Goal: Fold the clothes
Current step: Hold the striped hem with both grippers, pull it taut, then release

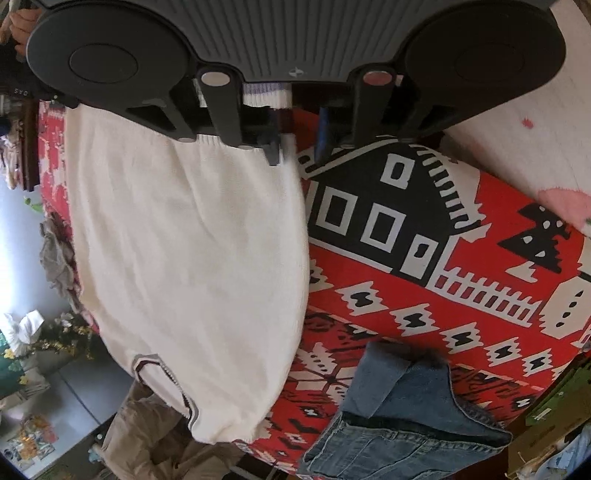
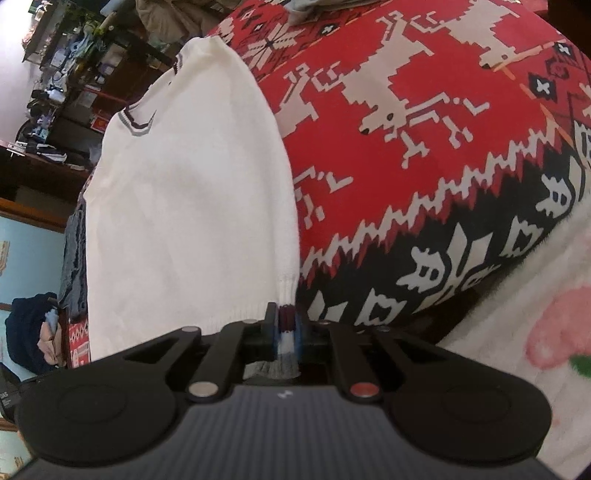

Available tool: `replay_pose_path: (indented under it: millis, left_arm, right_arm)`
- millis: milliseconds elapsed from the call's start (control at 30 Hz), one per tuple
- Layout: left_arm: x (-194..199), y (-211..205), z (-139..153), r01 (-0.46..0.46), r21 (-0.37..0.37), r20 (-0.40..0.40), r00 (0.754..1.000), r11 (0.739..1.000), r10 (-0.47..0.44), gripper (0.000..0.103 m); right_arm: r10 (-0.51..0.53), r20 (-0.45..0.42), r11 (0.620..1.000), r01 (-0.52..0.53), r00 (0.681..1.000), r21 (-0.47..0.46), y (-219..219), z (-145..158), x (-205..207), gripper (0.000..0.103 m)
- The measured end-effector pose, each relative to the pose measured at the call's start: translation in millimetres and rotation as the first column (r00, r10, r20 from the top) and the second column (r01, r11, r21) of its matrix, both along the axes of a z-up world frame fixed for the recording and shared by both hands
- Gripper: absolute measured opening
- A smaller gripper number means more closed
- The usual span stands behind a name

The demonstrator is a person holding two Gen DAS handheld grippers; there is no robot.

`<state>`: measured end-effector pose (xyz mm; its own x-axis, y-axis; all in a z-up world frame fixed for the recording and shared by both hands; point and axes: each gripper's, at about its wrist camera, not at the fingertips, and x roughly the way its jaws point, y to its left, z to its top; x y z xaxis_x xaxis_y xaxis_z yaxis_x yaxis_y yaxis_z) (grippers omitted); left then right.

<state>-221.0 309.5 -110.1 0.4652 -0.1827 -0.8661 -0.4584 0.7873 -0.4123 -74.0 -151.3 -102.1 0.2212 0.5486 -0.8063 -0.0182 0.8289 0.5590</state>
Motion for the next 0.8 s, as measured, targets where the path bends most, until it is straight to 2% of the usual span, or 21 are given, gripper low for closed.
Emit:
replay_pose_path:
  millis: [67, 267, 333, 400, 433, 533, 567, 700, 800]
  left_arm:
    - [-3, 3, -1, -0.004, -0.030, 0.017, 1.000, 1.000, 0.004, 0.032]
    - [3, -12, -5, 0.052, -0.006, -0.002, 0.999, 0.999, -0.052, 0.030]
    - [5, -18, -7, 0.070, 0.002, -0.009, 0.997, 0.998, -0.070, 0.022]
    - [7, -23, -8, 0.089, 0.010, -0.016, 0.996, 0.996, -0.089, 0.006]
    - [7, -25, -8, 0.097, 0.023, -0.020, 0.995, 0.995, -0.096, 0.006]
    - [4, -31, 3, 0.107, 0.143, -0.062, 0.993, 0.984, -0.099, 0.006]
    - [0, -29, 6, 0.099, 0.153, -0.066, 0.994, 0.983, -0.090, 0.006]
    - [-5, -19, 4, 0.080, 0.131, -0.084, 0.994, 0.988, -0.070, 0.006]
    - [-2, -17, -4, 0.084, 0.122, -0.106, 0.992, 0.989, -0.071, 0.006]
  right_arm:
    - [0.005, 0.009, 1.000, -0.005, 1.000, 0.007, -3, 2, -2, 0.016]
    - [0.037, 0.002, 0.999, -0.037, 0.999, 0.037, -1, 0, -4, 0.019]
    - [0.048, -0.002, 0.998, -0.048, 0.999, 0.035, 2, -2, -6, 0.019]
    - [0.048, -0.002, 0.999, -0.047, 0.999, 0.018, 4, -2, -6, 0.017]
    - [0.046, -0.001, 0.999, -0.046, 0.999, 0.003, 5, -1, -6, 0.008]
    - [0.034, 0.010, 0.997, -0.033, 0.999, -0.063, 6, 3, -7, 0.006]
    - [0.026, 0.017, 0.995, -0.024, 1.000, -0.096, 6, 6, -8, 0.006]
    - [-0.003, 0.055, 0.993, 0.009, 0.998, -0.116, -11, 21, -17, 0.005]
    - [-0.017, 0.019, 0.994, 0.019, 1.000, -0.111, -14, 13, -16, 0.005]
